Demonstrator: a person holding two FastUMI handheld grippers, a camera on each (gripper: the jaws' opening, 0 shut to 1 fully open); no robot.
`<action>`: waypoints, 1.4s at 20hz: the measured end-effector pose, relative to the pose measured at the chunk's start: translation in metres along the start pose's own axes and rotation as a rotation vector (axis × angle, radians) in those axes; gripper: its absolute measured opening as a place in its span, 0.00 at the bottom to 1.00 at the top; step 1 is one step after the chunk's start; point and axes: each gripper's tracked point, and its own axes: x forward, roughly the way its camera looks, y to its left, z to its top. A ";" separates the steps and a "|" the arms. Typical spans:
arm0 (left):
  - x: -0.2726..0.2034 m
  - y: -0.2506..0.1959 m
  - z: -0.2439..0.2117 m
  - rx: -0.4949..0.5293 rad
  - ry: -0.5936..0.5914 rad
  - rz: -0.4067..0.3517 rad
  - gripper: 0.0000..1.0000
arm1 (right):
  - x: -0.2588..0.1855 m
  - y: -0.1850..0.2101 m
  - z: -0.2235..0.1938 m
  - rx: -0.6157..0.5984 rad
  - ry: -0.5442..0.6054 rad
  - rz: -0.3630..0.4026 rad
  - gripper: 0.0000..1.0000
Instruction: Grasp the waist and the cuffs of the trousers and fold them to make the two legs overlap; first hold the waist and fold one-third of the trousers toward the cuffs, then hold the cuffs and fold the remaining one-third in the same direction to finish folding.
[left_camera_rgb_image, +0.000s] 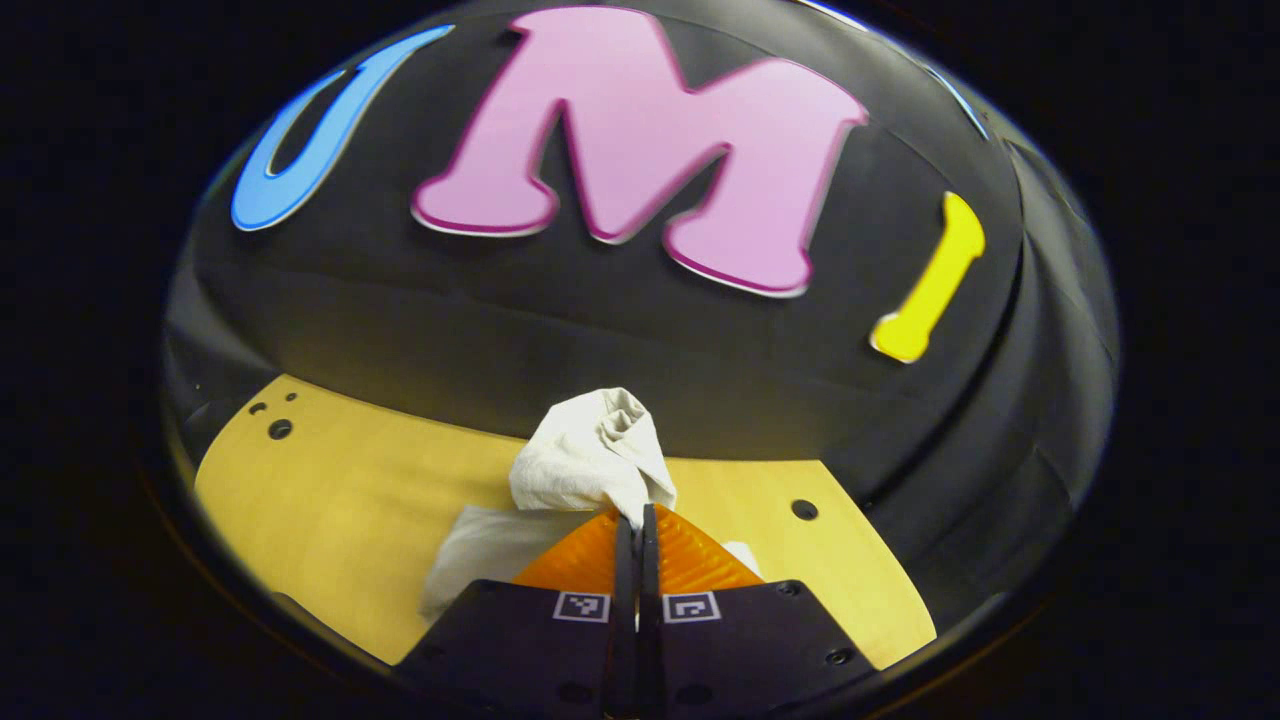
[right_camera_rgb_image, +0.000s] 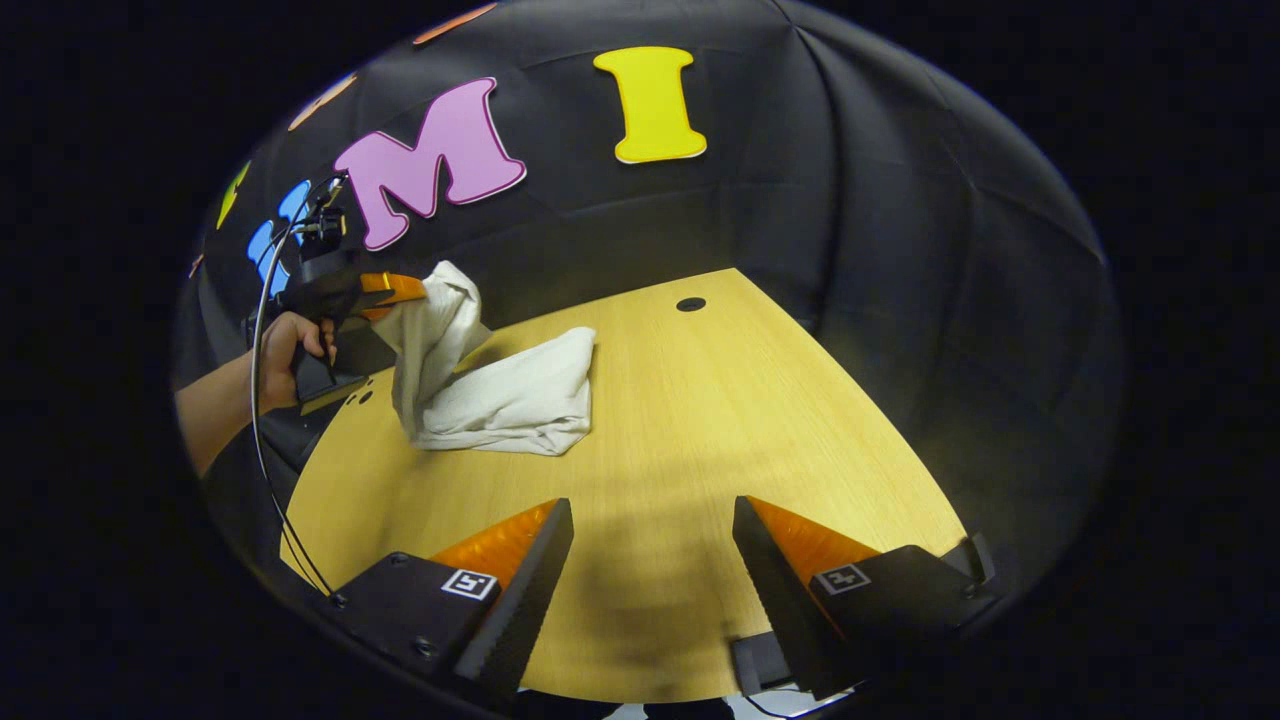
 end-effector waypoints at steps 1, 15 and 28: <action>0.005 -0.021 -0.010 0.015 0.013 -0.021 0.05 | -0.001 -0.006 0.001 0.002 -0.001 0.003 0.99; -0.037 -0.083 -0.097 0.288 0.084 -0.088 0.82 | -0.002 -0.007 0.015 0.039 -0.033 0.022 0.99; -0.289 0.085 -0.063 0.193 -0.105 0.202 0.96 | -0.039 0.091 0.023 -0.038 -0.104 0.018 0.99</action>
